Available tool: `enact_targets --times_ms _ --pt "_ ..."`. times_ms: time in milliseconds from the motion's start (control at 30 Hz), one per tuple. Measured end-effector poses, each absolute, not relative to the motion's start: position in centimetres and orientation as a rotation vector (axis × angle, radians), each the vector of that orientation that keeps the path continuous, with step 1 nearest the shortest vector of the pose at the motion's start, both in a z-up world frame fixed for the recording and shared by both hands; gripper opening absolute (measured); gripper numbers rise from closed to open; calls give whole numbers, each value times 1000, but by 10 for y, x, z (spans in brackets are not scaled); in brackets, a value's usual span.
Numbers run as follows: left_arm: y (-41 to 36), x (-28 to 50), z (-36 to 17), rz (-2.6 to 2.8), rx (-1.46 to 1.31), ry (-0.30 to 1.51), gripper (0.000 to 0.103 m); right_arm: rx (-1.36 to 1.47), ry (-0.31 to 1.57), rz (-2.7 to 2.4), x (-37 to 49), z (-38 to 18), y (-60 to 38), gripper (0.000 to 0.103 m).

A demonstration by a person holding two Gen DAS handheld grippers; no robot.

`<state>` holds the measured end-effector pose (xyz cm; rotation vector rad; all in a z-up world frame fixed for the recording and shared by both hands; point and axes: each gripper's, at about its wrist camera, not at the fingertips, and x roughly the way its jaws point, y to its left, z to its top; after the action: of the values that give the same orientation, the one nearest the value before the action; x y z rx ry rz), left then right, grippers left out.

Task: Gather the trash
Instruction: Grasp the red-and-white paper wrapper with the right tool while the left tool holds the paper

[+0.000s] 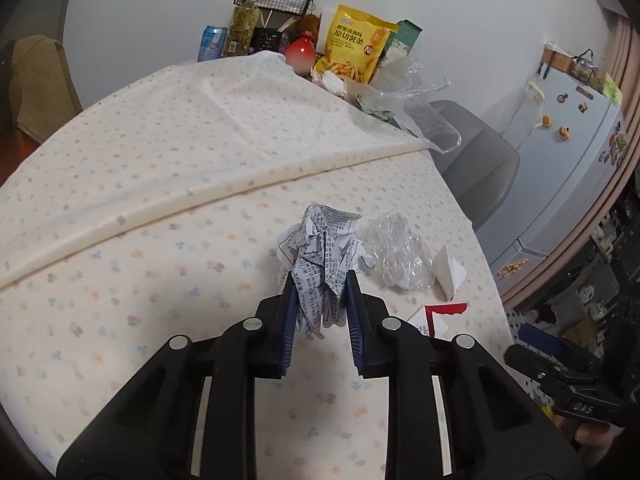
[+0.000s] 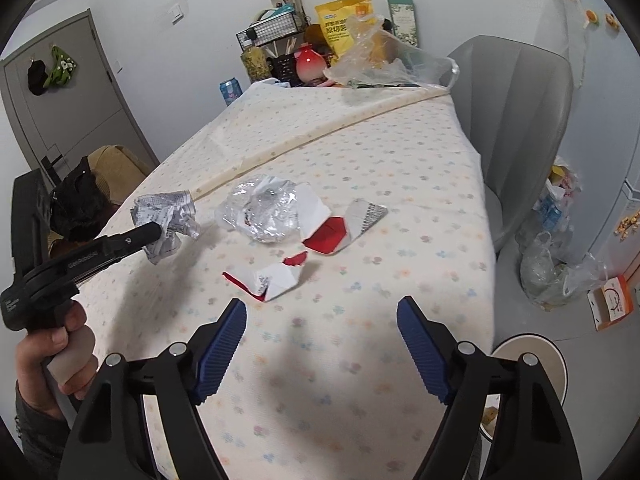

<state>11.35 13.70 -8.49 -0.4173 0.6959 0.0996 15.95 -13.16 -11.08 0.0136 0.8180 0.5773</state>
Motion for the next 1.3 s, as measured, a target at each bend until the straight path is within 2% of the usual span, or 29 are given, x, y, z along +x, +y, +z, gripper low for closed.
enact_targets --times_ms 133,300,667,733,833,867,967,1033,1067,1300 --pt "145 105 -79 123 -412 689 23 -11 836 608 168 -117 -109 77" --pt "159 92 -79 159 -421 691 23 -69 850 621 174 -127 -81 86" --pt "164 83 -76 175 -411 691 23 -184 874 606 186 -142 -43 87" --pt "161 83 -77 171 -410 691 23 -202 877 615 187 -144 -39 83" --pt "159 84 -79 164 -410 696 23 -225 874 599 189 -146 -38 57" --pt "157 84 -79 163 -408 697 23 -217 878 606 189 -145 -39 44" --pt "155 84 -78 159 -405 695 23 -187 879 635 185 -139 -46 31" --pt "153 84 -77 155 -404 691 23 -177 872 647 180 -136 -51 29" --pt "152 84 -76 152 -403 690 23 -168 870 656 177 -133 -54 20" --pt "131 90 -71 110 -384 689 23 -106 840 672 160 -119 -81 17"
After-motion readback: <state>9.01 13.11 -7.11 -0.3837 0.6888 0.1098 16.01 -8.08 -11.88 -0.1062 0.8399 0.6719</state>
